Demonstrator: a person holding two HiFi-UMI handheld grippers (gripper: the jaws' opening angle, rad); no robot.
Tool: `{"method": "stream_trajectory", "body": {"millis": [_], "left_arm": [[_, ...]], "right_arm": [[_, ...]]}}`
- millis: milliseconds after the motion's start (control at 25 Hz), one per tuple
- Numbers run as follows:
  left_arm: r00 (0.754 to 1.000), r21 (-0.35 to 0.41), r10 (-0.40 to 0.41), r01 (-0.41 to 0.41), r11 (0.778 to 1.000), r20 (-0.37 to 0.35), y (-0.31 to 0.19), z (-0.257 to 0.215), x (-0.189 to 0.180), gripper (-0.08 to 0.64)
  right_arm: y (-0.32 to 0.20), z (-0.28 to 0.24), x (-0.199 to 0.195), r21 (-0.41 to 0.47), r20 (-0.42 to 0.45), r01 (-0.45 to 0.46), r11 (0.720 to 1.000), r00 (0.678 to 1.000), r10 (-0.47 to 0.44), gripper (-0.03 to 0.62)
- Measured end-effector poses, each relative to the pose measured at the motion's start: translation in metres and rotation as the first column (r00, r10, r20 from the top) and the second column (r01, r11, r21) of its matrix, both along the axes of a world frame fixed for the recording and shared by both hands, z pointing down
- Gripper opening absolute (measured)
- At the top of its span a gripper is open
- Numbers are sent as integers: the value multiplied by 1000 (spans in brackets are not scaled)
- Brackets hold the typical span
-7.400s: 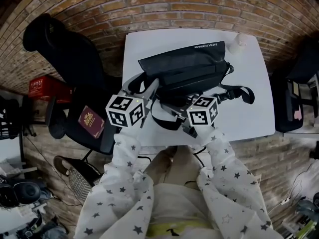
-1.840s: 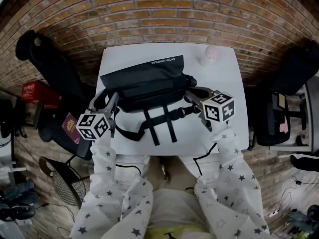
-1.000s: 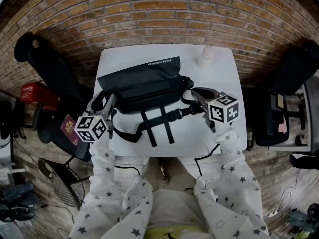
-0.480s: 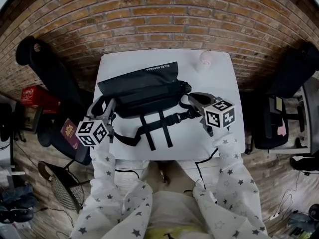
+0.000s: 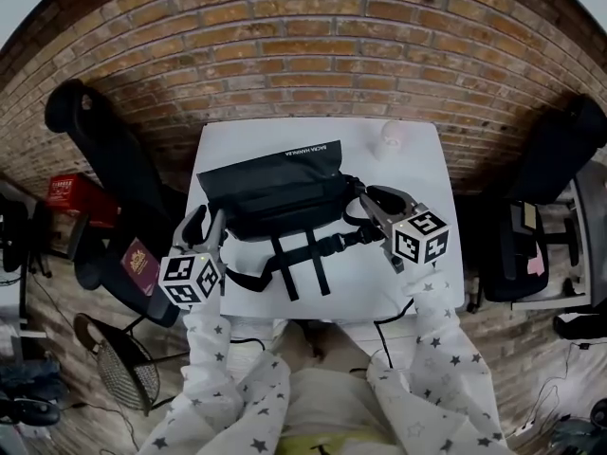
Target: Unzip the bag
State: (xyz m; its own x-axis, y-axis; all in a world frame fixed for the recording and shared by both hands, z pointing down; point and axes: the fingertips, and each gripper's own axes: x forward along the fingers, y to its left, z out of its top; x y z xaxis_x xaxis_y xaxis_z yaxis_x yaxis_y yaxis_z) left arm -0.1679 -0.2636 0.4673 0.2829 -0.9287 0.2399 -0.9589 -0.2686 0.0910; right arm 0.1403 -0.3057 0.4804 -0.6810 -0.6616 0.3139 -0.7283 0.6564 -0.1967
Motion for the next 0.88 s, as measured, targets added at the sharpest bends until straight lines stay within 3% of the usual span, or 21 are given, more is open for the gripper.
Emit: {"method": "stream_trajectory", "body": {"millis": [200,320,880], "left_arm": [[1000,24,16,-16,1000,2,10,-17,11,44],[1000,31,28,-28,999,7,16,-27,16,0],[996,70,85,-86,994,18,31,-70,20,-2]], "right_arm": [[8,-20,2,65,19,-37,997,999,36,9],[14,-33,-1,101,57,-56,993,997,50,9],[38,-91,-15,184,227,-168,969,966,125,8]]}}
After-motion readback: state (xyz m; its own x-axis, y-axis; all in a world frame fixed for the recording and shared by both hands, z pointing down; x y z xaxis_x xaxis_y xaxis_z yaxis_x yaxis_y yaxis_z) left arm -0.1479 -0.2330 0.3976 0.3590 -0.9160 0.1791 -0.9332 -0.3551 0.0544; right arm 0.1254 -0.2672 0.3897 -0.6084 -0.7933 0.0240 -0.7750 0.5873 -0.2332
